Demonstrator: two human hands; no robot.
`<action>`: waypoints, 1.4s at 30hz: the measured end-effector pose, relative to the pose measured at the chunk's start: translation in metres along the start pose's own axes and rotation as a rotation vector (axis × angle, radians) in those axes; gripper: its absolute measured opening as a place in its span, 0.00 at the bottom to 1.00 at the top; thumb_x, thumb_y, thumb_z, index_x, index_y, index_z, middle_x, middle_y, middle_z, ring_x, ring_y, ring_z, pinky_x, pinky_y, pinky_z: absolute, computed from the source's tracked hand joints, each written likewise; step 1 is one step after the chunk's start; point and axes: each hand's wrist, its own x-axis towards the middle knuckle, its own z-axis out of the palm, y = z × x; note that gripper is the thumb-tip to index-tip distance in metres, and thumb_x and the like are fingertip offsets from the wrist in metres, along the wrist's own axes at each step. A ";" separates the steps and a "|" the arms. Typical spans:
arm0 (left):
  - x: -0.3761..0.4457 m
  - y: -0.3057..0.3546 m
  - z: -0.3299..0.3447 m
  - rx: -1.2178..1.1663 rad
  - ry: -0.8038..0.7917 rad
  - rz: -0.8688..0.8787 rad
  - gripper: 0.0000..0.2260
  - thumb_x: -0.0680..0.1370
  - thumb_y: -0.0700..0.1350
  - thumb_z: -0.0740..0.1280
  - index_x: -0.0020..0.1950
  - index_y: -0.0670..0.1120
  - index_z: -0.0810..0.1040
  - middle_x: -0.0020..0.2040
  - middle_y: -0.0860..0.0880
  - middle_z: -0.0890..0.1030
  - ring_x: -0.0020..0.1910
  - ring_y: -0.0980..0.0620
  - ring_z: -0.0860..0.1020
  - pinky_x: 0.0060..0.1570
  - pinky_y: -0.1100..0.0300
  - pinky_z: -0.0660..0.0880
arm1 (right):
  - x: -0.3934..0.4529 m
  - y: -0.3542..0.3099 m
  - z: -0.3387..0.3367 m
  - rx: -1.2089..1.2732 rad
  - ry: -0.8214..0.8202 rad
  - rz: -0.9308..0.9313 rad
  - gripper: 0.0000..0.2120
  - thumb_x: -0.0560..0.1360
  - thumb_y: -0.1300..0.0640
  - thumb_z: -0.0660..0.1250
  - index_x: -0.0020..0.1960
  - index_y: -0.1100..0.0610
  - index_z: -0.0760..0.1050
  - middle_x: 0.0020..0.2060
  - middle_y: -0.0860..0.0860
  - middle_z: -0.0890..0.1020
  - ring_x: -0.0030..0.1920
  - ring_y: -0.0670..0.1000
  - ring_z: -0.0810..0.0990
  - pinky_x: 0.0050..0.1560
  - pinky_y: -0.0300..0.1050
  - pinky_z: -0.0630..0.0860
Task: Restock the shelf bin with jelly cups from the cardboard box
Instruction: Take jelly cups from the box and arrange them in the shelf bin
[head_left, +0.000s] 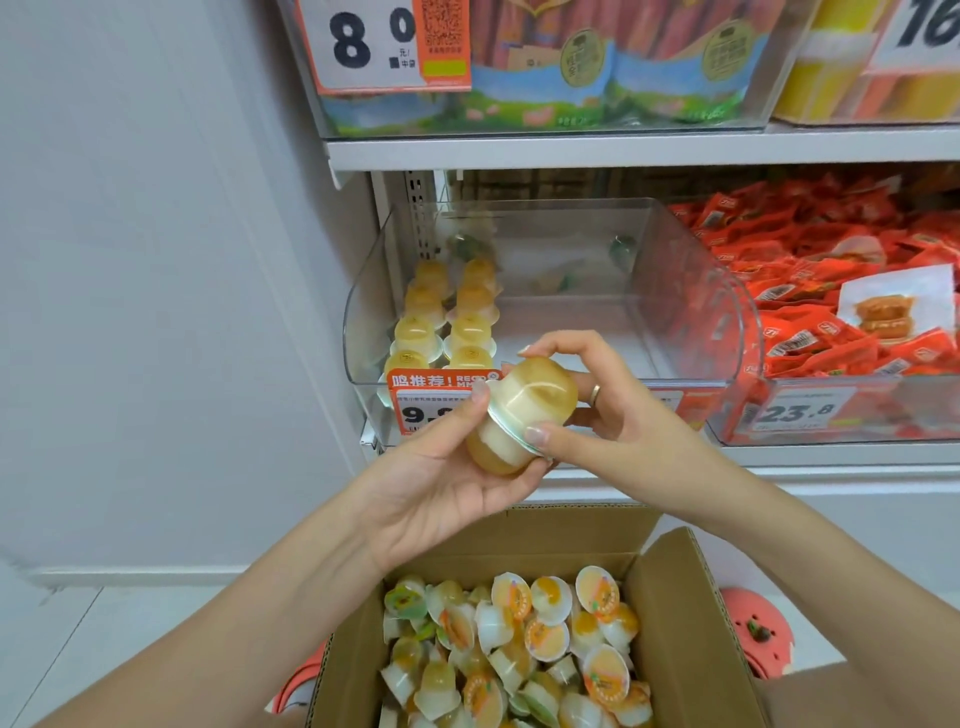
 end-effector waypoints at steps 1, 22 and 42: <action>0.000 0.000 0.001 -0.014 0.005 -0.002 0.34 0.58 0.44 0.82 0.62 0.41 0.77 0.60 0.36 0.78 0.56 0.37 0.79 0.46 0.50 0.81 | -0.001 -0.001 -0.001 -0.039 -0.017 0.005 0.25 0.71 0.56 0.73 0.62 0.46 0.66 0.49 0.45 0.81 0.51 0.48 0.79 0.53 0.47 0.78; -0.003 -0.001 0.009 0.304 -0.025 -0.055 0.25 0.53 0.42 0.84 0.49 0.39 0.85 0.51 0.38 0.83 0.49 0.44 0.83 0.40 0.55 0.82 | -0.011 -0.010 -0.014 -0.305 -0.045 0.035 0.31 0.62 0.56 0.81 0.62 0.44 0.74 0.56 0.40 0.78 0.59 0.41 0.76 0.63 0.42 0.73; 0.008 0.053 -0.035 1.753 0.695 0.993 0.10 0.77 0.47 0.65 0.37 0.46 0.78 0.32 0.53 0.78 0.34 0.55 0.75 0.30 0.70 0.70 | 0.163 0.007 -0.090 -0.870 0.270 0.316 0.19 0.61 0.42 0.73 0.43 0.55 0.77 0.37 0.49 0.79 0.39 0.50 0.78 0.36 0.39 0.68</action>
